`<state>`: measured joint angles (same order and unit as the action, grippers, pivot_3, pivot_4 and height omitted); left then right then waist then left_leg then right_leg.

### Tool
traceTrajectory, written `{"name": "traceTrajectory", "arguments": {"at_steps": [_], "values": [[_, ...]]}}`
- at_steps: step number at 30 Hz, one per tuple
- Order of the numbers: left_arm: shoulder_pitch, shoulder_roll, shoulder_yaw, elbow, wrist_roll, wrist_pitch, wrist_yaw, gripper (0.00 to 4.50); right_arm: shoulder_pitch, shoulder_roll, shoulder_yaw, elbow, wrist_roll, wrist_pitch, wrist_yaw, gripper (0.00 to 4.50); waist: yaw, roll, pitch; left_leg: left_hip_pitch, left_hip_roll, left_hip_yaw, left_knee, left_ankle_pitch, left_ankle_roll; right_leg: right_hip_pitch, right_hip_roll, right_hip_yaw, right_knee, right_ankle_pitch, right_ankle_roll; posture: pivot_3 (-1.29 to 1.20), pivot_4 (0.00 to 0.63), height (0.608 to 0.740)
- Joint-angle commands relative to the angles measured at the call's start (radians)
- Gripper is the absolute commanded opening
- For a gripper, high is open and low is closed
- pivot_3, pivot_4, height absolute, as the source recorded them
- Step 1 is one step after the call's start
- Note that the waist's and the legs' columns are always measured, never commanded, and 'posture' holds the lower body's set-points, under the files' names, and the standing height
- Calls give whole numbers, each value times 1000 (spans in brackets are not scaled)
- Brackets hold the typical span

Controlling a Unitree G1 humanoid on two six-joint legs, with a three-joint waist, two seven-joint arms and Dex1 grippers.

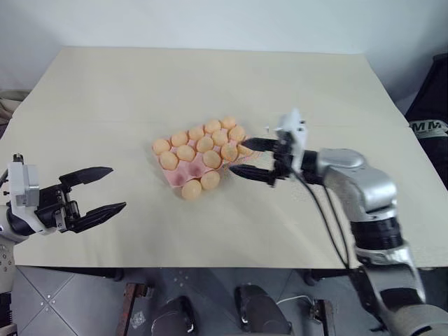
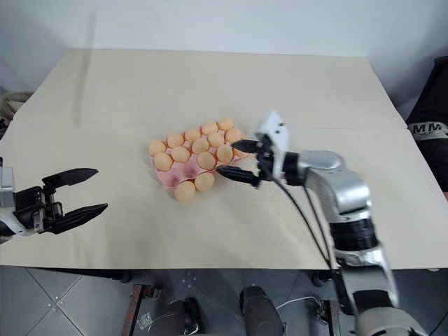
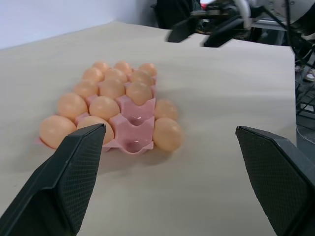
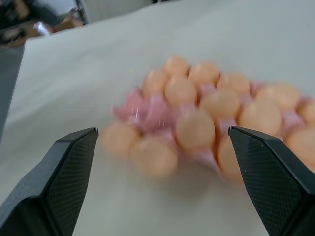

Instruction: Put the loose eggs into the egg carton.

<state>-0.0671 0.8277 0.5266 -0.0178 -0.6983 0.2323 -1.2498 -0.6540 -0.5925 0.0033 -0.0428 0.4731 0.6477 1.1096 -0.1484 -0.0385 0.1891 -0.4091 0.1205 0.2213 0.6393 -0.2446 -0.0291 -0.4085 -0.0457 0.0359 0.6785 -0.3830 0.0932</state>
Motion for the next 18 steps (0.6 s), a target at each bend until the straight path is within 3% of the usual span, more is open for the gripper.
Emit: {"name": "traceTrajectory", "arguments": {"at_steps": [1, 9, 18], "values": [[9, 14, 21, 16, 3, 6, 10, 4500, 44, -111, -89, 43, 47, -80, 145, 4429, 3, 0, 0, 0, 0, 0, 0, 0, 0, 0, 0, 0, 0, 0, 0, 0, 150, 740], [38, 32, 41, 66, 13, 10, 4, 4500, 116, -306, -157, 254, 13, -268, 344, 4429, 5, 0, 0, 2, 0, 1, -1, 0, 0, 1, 0, 1, -2, 0, 0, 0, 150, 740], [89, -17, 26, -76, 18, 21, 111, 4500, 81, -278, -136, 310, 19, -342, 371, 4429, 5, 1, 1, 3, 0, 1, 0, 0, 1, 3, -1, 2, -1, 0, 0, 0, 150, 740]]}}
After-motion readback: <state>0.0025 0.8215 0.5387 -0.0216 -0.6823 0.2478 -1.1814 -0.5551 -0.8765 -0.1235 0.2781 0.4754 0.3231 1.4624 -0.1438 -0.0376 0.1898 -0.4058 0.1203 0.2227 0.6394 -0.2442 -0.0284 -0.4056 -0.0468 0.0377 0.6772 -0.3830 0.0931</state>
